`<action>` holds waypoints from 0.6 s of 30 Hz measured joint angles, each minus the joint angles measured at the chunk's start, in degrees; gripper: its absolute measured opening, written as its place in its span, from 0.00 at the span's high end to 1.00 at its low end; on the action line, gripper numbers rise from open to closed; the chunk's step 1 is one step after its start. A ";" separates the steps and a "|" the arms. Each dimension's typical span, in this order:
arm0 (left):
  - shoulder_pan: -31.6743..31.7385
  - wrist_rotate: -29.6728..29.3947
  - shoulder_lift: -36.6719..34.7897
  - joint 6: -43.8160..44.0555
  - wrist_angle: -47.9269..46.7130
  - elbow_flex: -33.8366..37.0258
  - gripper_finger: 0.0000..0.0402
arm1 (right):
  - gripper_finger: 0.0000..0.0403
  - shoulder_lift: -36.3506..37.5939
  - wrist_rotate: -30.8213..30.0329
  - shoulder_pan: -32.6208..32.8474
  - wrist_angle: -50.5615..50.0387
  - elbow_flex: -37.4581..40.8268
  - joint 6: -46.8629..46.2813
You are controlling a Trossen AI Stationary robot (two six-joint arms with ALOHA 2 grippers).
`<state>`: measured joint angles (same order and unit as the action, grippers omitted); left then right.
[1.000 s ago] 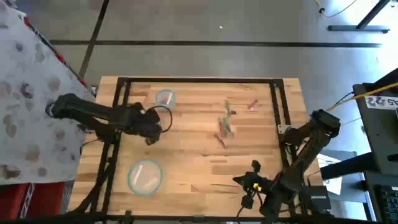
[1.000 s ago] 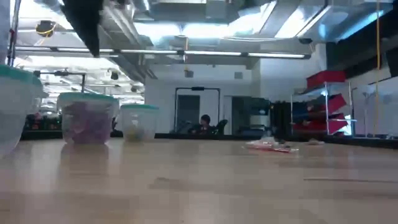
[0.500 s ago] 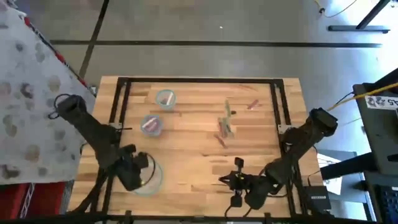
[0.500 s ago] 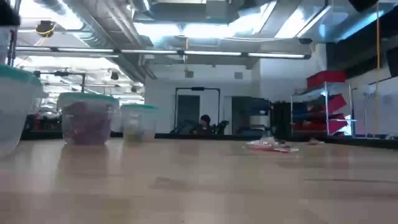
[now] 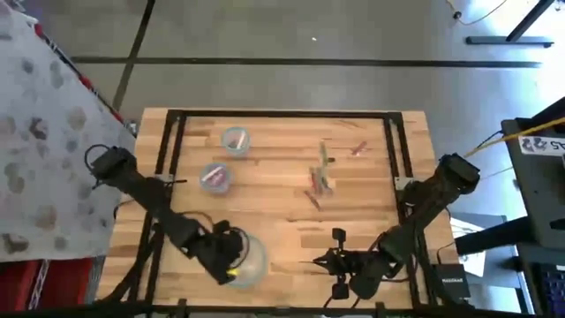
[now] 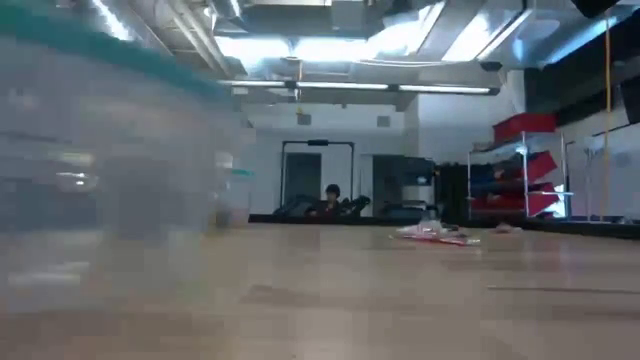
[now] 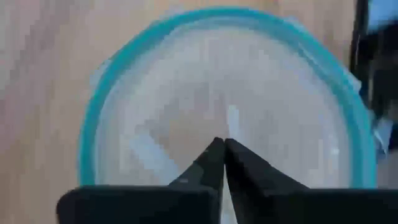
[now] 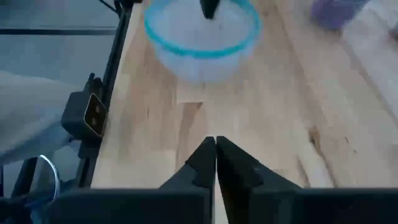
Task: Sort candy
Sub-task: Open the large transparent bin
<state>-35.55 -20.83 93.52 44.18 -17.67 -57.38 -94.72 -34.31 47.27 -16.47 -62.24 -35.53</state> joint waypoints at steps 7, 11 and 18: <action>5.98 -2.20 -0.14 -13.77 10.86 -2.66 1.00 | 0.99 -0.99 2.20 0.78 -0.75 0.01 0.03; 6.53 -0.20 -0.20 -14.63 11.26 -4.76 1.00 | 0.95 -4.04 3.99 0.02 0.67 0.04 -0.02; 4.10 8.84 3.66 -9.67 10.73 -4.77 1.00 | 0.76 -10.41 11.11 -5.59 9.09 0.12 5.62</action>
<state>-31.45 -11.99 97.18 34.50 -6.94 -62.15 -105.13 -23.20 41.68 -7.38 -62.11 -29.91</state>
